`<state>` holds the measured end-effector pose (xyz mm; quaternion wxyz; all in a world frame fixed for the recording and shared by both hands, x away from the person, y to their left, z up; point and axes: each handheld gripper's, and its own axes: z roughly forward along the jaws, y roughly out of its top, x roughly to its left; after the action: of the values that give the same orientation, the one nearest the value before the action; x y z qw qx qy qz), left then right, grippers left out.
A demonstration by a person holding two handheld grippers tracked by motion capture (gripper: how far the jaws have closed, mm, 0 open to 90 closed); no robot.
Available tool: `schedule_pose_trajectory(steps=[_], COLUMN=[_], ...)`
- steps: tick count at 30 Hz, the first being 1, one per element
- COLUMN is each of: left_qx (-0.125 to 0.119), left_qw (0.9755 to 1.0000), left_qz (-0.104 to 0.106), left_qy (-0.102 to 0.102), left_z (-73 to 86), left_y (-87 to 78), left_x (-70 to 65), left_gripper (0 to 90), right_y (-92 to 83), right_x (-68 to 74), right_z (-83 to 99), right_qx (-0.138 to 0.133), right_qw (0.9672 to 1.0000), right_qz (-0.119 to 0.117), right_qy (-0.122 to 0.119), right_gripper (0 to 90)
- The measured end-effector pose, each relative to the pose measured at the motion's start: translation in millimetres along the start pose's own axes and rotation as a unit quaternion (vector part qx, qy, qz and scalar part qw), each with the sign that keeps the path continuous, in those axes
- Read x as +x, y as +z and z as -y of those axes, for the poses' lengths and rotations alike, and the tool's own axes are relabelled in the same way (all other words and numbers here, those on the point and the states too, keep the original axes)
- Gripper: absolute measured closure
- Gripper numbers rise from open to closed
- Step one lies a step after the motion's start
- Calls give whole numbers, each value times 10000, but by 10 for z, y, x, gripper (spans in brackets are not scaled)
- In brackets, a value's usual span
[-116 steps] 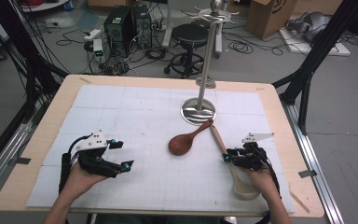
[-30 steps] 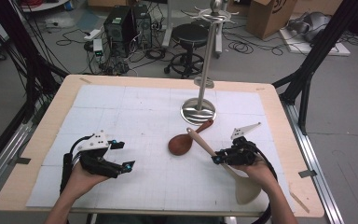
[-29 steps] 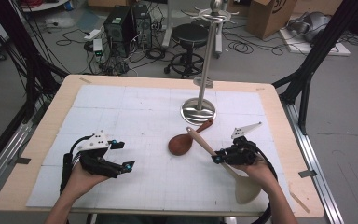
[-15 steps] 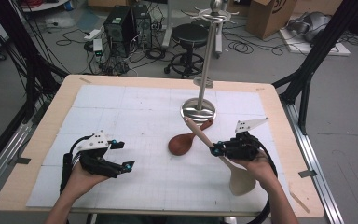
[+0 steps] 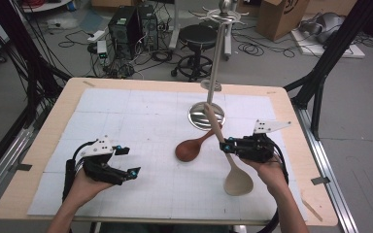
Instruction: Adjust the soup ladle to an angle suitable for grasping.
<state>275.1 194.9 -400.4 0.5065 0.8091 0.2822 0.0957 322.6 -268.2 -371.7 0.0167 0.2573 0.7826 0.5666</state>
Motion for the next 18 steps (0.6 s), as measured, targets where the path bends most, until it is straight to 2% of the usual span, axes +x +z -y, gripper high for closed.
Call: schedule_pose_trajectory(steps=[11,18], left_qx=[-9,-10], left_qw=[10000,10000], left_qz=[-10,-10], left_qy=[-11,-12], left_z=[0,0], left_y=[-9,-9], left_x=[0,1], left_gripper=[172,172], right_y=[18,43], right_x=[14,31], right_z=[-43,-77], right_qx=[-470,-652], right_qw=[9989,9978], right_qz=[19,9], right_qy=[-89,-143], right_gripper=[790,790])
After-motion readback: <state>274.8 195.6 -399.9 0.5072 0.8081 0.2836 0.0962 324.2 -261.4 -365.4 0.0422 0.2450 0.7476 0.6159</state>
